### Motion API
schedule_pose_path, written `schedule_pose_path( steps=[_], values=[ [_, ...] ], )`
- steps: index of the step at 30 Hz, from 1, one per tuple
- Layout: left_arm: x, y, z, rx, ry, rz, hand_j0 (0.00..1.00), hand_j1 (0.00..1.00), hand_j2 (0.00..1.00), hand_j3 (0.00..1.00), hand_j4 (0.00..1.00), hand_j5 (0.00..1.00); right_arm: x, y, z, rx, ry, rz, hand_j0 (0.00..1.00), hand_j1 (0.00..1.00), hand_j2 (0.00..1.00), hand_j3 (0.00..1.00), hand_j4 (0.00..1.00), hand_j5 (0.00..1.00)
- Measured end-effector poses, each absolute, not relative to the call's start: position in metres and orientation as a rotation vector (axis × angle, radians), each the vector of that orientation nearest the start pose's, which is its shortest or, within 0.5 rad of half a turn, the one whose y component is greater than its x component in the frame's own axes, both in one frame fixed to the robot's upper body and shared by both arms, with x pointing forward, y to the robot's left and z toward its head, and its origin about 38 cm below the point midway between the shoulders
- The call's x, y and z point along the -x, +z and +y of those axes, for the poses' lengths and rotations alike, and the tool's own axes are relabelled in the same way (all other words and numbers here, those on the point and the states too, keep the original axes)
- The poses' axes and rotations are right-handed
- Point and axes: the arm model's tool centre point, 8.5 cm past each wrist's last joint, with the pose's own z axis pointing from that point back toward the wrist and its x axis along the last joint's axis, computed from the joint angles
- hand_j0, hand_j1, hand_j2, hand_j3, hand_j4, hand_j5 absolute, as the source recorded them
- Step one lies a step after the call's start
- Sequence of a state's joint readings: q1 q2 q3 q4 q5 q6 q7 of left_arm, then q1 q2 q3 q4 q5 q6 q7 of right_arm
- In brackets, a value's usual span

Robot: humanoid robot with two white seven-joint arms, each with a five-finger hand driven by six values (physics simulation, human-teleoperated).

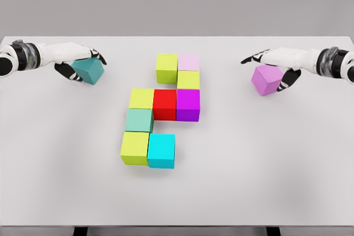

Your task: Assemble the squares on the desktop into the number 2

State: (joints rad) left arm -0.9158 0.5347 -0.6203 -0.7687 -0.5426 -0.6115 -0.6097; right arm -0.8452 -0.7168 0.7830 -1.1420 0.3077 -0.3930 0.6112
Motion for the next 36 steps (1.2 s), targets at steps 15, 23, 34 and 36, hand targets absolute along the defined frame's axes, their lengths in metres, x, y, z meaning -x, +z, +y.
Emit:
schedule_pose_path(
  steps=[15,23,34,36],
  values=[
    [-0.545,0.197,0.309,-0.417,-1.892,-1.171,0.32,0.32,0.32,0.32,0.32,0.32,-0.508,0.187,-0.321,0.395,1.858,-1.097,1.0,1.0,1.0,1.0,1.0,1.0],
    [-0.556,0.223,0.276,-0.4,-1.895,-1.281,0.23,0.23,0.23,0.23,0.23,0.23,-0.508,0.179,-0.32,0.382,1.867,-1.072,0.98,0.98,0.98,0.98,0.98,0.98],
    [-0.554,0.215,0.197,-0.275,-1.988,-1.335,0.23,0.23,0.23,0.23,0.23,0.23,-0.508,0.179,-0.319,0.379,1.878,-1.072,0.62,0.62,0.62,0.62,0.62,0.62],
    [-0.554,0.214,0.195,-0.272,-1.983,-1.328,0.23,0.23,0.23,0.23,0.23,0.23,-0.508,0.179,-0.319,0.379,1.887,-1.076,0.58,0.58,0.58,0.58,0.58,0.58]
  ],
)
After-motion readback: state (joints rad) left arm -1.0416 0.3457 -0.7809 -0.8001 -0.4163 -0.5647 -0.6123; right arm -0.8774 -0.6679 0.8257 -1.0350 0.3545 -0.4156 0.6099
